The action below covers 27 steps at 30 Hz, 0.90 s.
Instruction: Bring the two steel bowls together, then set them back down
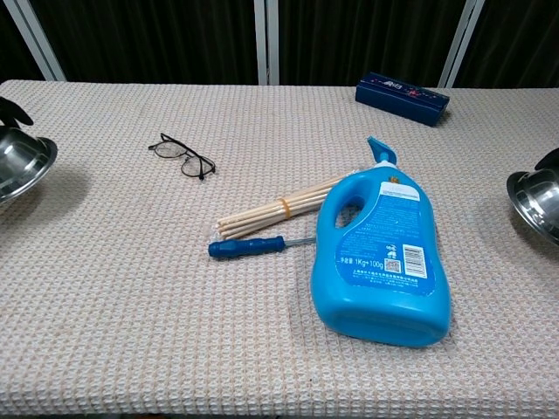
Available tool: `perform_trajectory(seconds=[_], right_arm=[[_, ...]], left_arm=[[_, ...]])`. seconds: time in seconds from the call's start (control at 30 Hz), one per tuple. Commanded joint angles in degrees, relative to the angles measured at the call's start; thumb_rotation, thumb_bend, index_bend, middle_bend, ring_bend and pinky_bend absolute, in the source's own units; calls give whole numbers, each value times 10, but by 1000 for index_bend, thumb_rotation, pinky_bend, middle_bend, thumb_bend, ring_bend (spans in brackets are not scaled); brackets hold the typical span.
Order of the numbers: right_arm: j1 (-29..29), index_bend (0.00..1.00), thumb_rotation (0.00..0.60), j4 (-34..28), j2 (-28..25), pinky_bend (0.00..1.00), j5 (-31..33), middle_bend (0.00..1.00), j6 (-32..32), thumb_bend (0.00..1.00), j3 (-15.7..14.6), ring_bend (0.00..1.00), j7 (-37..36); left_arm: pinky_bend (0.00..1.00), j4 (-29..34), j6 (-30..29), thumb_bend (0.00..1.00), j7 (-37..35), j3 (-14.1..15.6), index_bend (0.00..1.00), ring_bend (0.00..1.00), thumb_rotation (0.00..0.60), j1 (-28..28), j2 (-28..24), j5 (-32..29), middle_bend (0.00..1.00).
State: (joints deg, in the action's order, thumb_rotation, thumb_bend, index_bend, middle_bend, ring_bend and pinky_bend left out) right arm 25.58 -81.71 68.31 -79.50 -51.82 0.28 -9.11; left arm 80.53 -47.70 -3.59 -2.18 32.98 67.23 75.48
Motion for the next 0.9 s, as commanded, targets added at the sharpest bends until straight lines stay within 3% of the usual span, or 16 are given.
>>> perform_trajectory(seconds=[0.03, 0.13, 0.53, 0.67, 0.73, 0.83, 0.9], right_arm=[[-3, 2, 600, 3, 2, 0, -5, 19, -13, 112, 2, 1, 0], [-10, 0, 600, 3, 2, 0, -10, 0, -33, 8, 6, 0, -11], [-30, 0, 600, -5, -16, 0, -32, 0, -80, 0, 6, 0, -43], [-64, 0, 600, -17, -23, 0, -44, 0, -163, 0, 14, 0, -27], [-96, 0, 600, -16, -15, 0, -55, 0, -233, 0, 16, 0, -6], [-146, 0, 600, -4, 8, 0, -66, 0, -323, 3, 12, 0, 21], [-179, 0, 600, 7, 26, 0, -66, 0, -360, 12, 1, 0, 34]], left_arm=[[368, 14, 14, 67, 9, 0, 1, 178, 600, 6, 1, -12, 95], [266, 25, 6, 10, 10, -3, 0, 64, 600, 4, 0, -13, 0], [208, 62, -41, 0, 16, -9, 0, 4, 600, -10, -14, 1, 0], [172, 86, -160, 0, 26, -24, 0, 0, 591, -59, -28, 12, 0], [165, 102, -250, 0, 12, -26, 0, 0, 561, -105, -33, 26, 0], [158, 99, -364, 0, -5, -12, 0, 0, 498, -172, -23, 59, 0], [152, 84, -416, 0, -4, 8, 0, 0, 495, -213, -12, 76, 0]])
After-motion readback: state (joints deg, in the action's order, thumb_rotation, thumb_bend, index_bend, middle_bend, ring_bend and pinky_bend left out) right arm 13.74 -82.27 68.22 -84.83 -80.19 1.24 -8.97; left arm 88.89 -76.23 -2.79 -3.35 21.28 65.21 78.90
